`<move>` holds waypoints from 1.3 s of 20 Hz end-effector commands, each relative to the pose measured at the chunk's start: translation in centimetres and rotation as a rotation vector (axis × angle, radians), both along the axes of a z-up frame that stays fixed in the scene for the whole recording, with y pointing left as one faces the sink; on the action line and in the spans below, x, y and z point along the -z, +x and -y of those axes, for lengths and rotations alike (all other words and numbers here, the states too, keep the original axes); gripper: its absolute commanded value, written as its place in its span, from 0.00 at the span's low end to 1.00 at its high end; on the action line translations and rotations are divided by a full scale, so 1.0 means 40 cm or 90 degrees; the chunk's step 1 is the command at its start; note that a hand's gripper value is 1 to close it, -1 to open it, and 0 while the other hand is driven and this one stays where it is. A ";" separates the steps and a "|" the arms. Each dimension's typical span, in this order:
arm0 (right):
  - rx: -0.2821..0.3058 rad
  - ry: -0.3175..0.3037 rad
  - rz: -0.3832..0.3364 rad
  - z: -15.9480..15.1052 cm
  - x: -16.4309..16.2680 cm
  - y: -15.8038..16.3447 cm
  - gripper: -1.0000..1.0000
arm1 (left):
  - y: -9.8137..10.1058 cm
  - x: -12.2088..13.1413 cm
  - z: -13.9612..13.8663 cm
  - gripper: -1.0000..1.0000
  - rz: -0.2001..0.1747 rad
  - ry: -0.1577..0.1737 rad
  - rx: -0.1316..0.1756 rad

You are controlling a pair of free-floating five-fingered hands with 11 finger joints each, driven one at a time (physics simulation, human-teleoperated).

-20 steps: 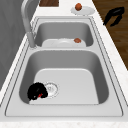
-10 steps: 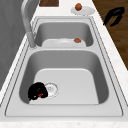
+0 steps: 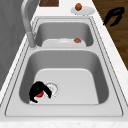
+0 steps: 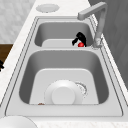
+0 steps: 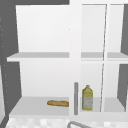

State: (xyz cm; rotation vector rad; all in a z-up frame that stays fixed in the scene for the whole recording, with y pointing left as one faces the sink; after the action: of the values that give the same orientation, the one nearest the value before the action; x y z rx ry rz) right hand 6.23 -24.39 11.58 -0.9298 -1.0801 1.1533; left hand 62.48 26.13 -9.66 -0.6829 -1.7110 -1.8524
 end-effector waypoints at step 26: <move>0.000 0.000 0.000 0.000 0.000 0.000 0.50 | -0.019 -0.038 0.038 1.00 0.058 0.154 0.084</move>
State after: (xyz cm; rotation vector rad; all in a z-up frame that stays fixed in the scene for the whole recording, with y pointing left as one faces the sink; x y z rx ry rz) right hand 6.23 -24.39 11.58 -0.9298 -1.0801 1.1533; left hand 62.70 24.09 -11.31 -0.6351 -1.4768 -2.1438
